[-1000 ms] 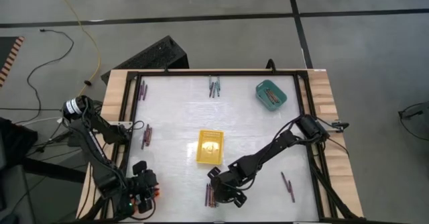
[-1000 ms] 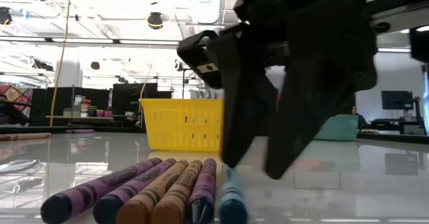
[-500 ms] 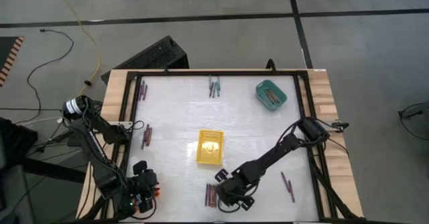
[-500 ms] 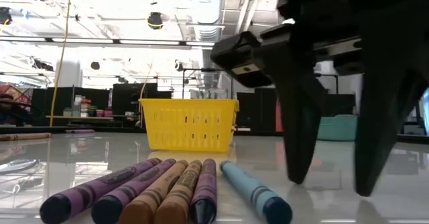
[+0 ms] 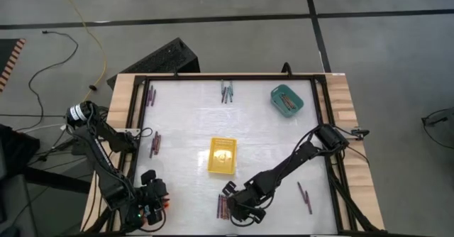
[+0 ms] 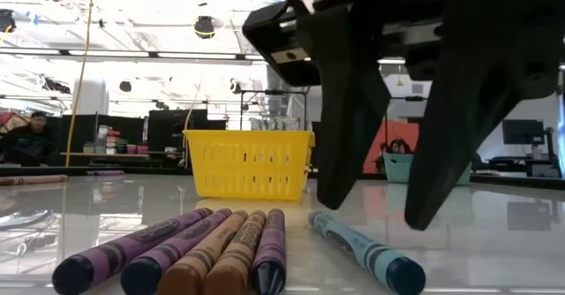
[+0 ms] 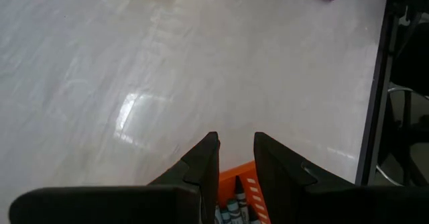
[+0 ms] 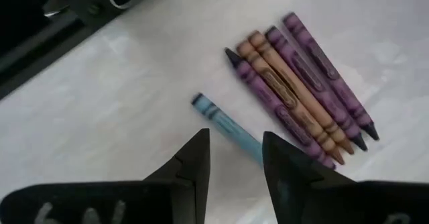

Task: Sort crayons
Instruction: Put the dark blue crayon into the orange basket

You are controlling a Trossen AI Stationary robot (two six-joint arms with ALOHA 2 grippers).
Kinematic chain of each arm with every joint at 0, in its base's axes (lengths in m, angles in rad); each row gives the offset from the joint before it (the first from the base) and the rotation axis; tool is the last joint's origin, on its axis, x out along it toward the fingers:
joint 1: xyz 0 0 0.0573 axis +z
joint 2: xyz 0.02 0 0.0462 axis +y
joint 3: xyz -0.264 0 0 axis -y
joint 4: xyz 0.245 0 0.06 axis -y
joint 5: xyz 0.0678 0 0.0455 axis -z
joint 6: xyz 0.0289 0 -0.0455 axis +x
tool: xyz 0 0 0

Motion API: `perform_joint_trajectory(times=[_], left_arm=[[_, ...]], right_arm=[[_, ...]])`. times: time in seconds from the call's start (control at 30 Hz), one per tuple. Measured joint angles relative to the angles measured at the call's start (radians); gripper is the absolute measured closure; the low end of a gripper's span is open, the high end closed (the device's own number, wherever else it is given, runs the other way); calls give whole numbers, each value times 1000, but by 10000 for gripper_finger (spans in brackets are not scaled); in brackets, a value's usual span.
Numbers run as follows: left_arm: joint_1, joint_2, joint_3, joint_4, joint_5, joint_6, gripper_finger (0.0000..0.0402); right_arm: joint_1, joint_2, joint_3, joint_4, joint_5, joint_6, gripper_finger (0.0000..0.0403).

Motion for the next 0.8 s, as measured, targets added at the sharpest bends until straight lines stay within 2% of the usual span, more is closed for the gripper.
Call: perform_joint_trajectory(times=[0.2, 0.37, 0.57, 0.67, 0.8], left_arm=[[0, 0, 0, 0, -1, 0, 319], [1, 0, 0, 0, 0, -5, 319], [1, 0, 0, 0, 0, -15, 319], [1, 0, 0, 0, -1, -19, 319], [1, 0, 0, 0, -5, -23, 319]], right_arm=[[-8, 1, -15, 23, -4, -26, 271], [-34, 2, -57, 61, -75, -18, 271], [-40, 2, -58, 60, -81, -17, 272], [-37, 2, -58, 52, -81, 1, 284], [-25, 2, -57, 12, -78, 39, 321]])
